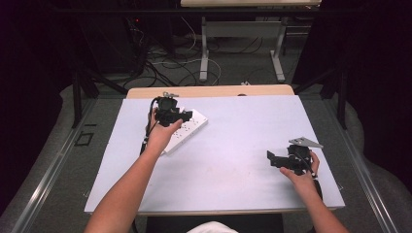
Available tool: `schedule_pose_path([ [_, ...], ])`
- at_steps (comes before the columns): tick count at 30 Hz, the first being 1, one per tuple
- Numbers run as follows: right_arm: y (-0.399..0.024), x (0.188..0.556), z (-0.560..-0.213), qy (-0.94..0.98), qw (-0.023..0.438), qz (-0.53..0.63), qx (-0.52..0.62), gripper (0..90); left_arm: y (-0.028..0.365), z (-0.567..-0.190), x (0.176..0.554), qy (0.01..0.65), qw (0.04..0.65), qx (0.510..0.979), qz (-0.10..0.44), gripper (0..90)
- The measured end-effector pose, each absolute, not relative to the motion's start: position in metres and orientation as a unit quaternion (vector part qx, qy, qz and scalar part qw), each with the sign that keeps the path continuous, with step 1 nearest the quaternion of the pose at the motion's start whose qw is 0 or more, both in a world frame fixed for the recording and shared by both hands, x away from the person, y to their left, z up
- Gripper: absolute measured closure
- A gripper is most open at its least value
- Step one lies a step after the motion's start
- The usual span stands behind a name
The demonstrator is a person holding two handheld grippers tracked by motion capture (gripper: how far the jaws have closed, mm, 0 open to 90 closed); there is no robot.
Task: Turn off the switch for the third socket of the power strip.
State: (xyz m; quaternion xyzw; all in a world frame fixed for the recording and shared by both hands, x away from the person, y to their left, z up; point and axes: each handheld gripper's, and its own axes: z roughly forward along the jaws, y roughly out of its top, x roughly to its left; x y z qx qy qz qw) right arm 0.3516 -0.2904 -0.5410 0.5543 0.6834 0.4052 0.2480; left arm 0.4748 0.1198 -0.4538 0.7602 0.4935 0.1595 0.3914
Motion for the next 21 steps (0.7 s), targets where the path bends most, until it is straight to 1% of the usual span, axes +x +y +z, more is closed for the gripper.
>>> schedule_pose_path([
  [7,-0.29,0.352,-0.541,0.683,0.246,0.404,0.557,0.0,0.117,-0.455,0.488,0.503,0.384,0.759,0.153,44.5],
  [9,-0.29,0.352,-0.541,0.683,0.244,0.402,0.558,0.0,0.116,-0.457,0.491,0.507,0.385,0.756,0.153,47.2],
  [21,-0.29,0.352,-0.542,0.683,0.249,0.4,0.558,0.1,0.111,-0.458,0.508,0.517,0.369,0.758,0.149,52.7],
])
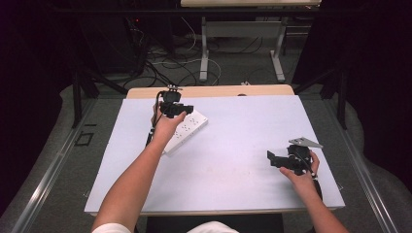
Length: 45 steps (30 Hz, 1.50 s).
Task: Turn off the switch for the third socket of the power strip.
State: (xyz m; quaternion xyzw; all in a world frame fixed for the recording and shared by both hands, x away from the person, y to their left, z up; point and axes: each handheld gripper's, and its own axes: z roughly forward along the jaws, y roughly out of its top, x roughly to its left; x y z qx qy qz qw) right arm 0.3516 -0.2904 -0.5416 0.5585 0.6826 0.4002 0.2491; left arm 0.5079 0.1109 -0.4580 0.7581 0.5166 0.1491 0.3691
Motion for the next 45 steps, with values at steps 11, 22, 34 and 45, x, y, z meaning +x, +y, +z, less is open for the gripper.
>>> schedule_pose_path([
  [11,-0.29,0.354,-0.542,0.682,0.248,0.4,0.559,2.7,0.108,-0.46,0.521,0.525,0.364,0.756,0.141,54.0],
  [22,-0.289,0.356,-0.543,0.684,0.247,0.401,0.557,2.4,0.107,-0.464,0.532,0.537,0.364,0.748,0.142,55.8],
  [34,-0.291,0.356,-0.544,0.684,0.249,0.4,0.556,2.2,0.102,-0.47,0.54,0.542,0.352,0.75,0.143,59.4],
  [45,-0.291,0.356,-0.544,0.681,0.243,0.401,0.562,2.2,0.097,-0.48,0.549,0.546,0.339,0.752,0.143,65.4],
])
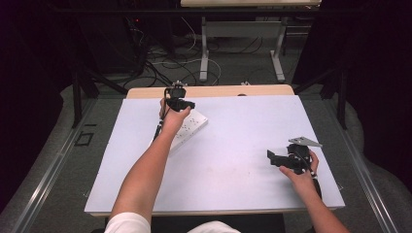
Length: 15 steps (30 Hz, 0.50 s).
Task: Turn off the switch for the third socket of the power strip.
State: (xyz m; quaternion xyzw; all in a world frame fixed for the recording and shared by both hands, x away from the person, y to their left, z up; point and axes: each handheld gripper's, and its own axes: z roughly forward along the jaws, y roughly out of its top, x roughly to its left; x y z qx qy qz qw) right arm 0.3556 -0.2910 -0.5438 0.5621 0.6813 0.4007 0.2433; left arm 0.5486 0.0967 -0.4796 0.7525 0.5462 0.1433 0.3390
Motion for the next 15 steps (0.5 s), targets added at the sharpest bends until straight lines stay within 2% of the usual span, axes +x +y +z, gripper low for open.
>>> schedule_pose_path([
  [15,-0.292,0.356,-0.545,0.682,0.244,0.398,0.562,2.3,0.1,-0.497,0.559,0.564,0.31,0.755,0.128,71.9],
])
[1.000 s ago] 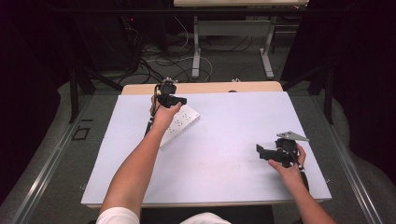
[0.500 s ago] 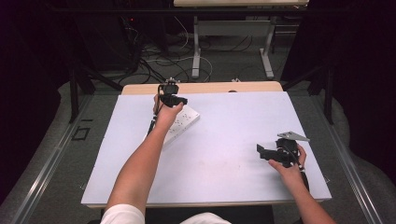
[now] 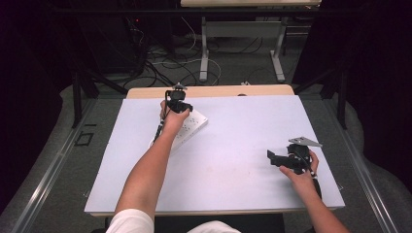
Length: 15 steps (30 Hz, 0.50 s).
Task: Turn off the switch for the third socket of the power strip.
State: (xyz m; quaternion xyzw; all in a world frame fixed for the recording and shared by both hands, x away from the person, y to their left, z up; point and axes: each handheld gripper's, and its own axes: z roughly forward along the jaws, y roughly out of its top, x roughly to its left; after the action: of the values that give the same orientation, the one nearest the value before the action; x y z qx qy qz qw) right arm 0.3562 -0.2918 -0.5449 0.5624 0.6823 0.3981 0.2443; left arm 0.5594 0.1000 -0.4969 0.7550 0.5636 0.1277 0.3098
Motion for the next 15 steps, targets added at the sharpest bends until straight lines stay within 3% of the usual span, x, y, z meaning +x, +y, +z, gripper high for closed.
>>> schedule_pose_path([
  [15,-0.2914,0.3569,-0.5452,0.679,0.24,0.4,0.567,2.4,0.1015,-0.5069,0.5657,0.577,0.305,0.748,0.122,80.9],
])
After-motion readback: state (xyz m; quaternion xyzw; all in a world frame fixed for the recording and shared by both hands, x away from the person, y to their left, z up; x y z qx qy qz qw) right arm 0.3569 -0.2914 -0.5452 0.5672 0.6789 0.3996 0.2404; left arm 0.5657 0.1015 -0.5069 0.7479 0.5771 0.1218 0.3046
